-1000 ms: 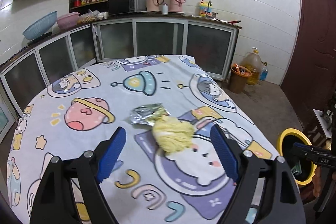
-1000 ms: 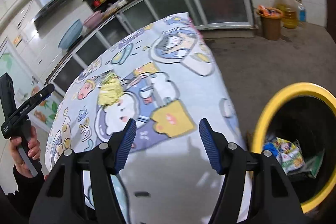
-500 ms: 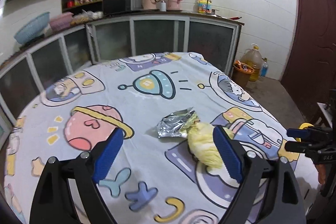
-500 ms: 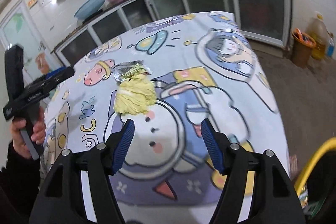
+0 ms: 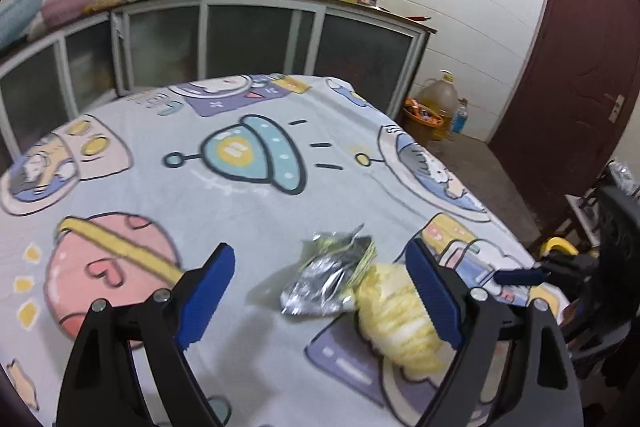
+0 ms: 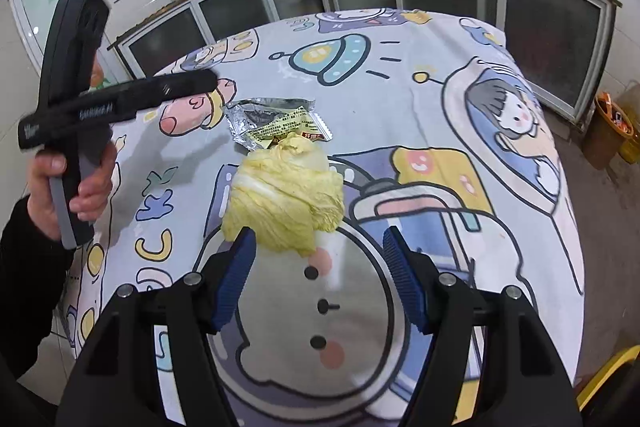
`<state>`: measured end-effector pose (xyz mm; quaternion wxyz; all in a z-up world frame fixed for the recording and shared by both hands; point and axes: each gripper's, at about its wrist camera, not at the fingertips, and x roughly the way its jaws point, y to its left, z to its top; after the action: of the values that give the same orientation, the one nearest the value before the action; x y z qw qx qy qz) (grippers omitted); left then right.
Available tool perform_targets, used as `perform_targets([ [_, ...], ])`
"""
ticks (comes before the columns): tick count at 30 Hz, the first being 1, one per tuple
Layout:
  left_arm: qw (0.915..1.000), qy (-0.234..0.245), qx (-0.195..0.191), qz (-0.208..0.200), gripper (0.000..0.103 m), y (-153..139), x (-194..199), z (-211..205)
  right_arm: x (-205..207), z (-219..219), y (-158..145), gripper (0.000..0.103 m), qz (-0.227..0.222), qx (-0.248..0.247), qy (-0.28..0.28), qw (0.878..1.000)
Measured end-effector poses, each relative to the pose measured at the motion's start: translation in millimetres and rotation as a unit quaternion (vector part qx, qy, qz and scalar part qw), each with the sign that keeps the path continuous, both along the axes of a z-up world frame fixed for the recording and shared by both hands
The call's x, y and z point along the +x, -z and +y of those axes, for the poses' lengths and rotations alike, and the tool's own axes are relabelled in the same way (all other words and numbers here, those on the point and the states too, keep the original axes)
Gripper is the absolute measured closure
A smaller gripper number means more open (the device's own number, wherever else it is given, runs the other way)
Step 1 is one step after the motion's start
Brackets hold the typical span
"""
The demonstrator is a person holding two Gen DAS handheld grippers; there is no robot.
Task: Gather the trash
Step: 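Grasp the silver foil wrapper with the left tool while the right tool grasps the cabbage leaves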
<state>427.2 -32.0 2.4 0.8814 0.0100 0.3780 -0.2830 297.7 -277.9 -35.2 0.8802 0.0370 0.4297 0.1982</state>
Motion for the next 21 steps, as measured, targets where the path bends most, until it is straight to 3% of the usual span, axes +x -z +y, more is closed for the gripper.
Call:
perform_targets([
  [7, 0.9967, 0.034, -0.012, 0.073, 0.018, 13.7, 35.3, -23.8, 15.7, 13.1, 7.1, 0.04, 0.016, -0.003, -0.017, 1.0],
  [17, 0.9922, 0.027, 0.01, 0.121, 0.018, 49.5, 59.5, -50.6, 32.2, 20.1, 21.0, 0.039, 0.046, 0.008, -0.025, 0.999],
  [20, 0.9899, 0.014, 0.001, 0.141, 0.026, 60.0, 66.4, -50.2, 35.3, 22.3, 20.9, 0.039, 0.049, 0.012, -0.027, 0.998],
  [21, 0.9892, 0.013, -0.002, 0.146, 0.036, 61.9, 67.2, -49.4, 36.5, 23.8, 21.0, 0.039, 0.052, 0.013, -0.029, 0.998],
])
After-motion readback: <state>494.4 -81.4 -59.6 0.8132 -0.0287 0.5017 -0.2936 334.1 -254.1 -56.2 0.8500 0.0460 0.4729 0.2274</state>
